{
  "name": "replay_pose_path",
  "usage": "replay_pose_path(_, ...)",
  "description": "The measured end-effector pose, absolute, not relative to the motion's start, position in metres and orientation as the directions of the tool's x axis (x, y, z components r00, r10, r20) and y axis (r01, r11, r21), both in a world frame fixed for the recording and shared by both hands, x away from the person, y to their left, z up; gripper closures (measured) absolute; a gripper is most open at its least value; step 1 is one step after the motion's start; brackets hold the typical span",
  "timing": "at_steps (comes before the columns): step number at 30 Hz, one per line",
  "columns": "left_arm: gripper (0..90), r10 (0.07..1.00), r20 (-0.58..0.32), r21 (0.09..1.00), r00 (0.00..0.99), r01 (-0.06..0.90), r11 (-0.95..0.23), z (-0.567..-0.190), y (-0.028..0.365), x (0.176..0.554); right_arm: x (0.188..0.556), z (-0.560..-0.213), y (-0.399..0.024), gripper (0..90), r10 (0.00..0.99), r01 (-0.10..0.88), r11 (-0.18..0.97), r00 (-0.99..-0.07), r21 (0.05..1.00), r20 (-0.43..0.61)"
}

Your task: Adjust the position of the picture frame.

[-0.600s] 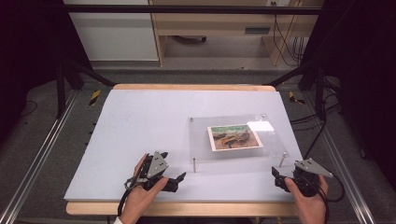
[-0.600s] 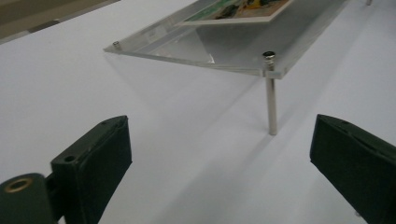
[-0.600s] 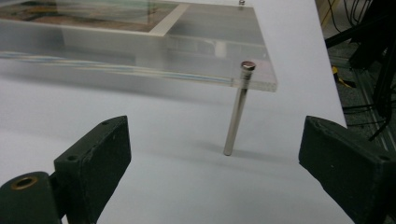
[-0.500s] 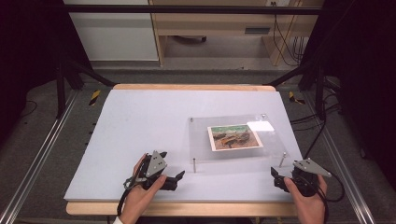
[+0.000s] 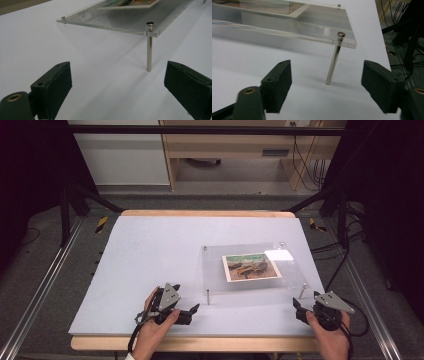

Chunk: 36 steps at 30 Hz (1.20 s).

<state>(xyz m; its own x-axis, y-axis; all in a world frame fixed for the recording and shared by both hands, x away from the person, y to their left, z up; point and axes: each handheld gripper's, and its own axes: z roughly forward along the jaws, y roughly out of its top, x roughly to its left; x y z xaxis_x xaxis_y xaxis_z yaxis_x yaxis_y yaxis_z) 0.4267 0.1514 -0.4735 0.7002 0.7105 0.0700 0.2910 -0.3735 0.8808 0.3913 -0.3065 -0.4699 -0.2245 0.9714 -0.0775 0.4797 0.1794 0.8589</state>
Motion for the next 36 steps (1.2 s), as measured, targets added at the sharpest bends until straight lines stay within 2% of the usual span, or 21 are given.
replay_pose_path(1,7.2,0.713,0.058,0.883,0.699,0.297,-0.363,-0.474,0.152,0.427,0.392,-0.471,-0.308,28.3,0.974,0.48,0.169,-0.218,0.861,-0.069)
replay_pose_path(2,7.2,0.714,0.031,0.89,0.699,0.306,-0.339,-0.473,0.153,0.427,0.392,-0.472,-0.311,33.5,0.976,0.476,0.15,-0.211,0.866,-0.053)
replay_pose_path(7,7.5,0.7,-0.018,0.901,0.714,0.315,-0.298,-0.471,0.153,0.427,0.399,-0.473,-0.314,36.1,0.977,0.475,0.141,-0.211,0.869,-0.043)
replay_pose_path(10,8.1,0.691,-0.063,0.91,0.72,0.326,-0.257,-0.469,0.154,0.427,0.41,-0.476,-0.317,42.6,0.975,0.485,0.143,-0.218,0.863,-0.04)
replay_pose_path(15,8.1,0.696,-0.064,0.914,0.715,0.323,-0.248,-0.464,0.154,0.424,0.42,-0.476,-0.317,50.6,0.974,0.492,0.136,-0.227,0.86,-0.024)
replay_pose_path(20,7.4,0.687,-0.086,0.906,0.722,0.343,-0.247,-0.463,0.152,0.423,0.425,-0.476,-0.319,66.0,0.97,0.488,0.11,-0.244,0.866,0.015)
replay_pose_path(25,6.3,0.687,-0.087,0.906,0.721,0.345,-0.247,-0.463,0.15,0.423,0.428,-0.478,-0.321,74.5,0.968,0.482,0.087,-0.247,0.872,0.04)
replay_pose_path(36,6.0,0.69,-0.1,0.902,0.717,0.359,-0.242,-0.467,0.147,0.424,0.433,-0.477,-0.324,84.5,0.953,0.469,0.05,-0.286,0.882,0.098)
